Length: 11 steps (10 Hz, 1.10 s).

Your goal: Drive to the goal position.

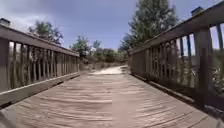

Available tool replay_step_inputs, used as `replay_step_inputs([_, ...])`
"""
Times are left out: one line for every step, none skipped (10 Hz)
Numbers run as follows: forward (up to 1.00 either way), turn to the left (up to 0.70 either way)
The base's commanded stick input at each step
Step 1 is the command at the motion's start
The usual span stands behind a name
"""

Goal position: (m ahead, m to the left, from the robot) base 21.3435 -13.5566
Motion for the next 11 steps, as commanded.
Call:
replay_step_inputs([0.50,0.11])
replay_step_inputs([0.50,0.50])
replay_step_inputs([0.50,0.47])
replay_step_inputs([0.50,0.23])
replay_step_inputs([0.50,0.00])
replay_step_inputs([0.50,0.00])
replay_step_inputs([0.50,0.00])
replay_step_inputs([0.50,0.00])
replay_step_inputs([0.50,0.00])
replay_step_inputs([0.50,0.00])
replay_step_inputs([0.50,0.00])
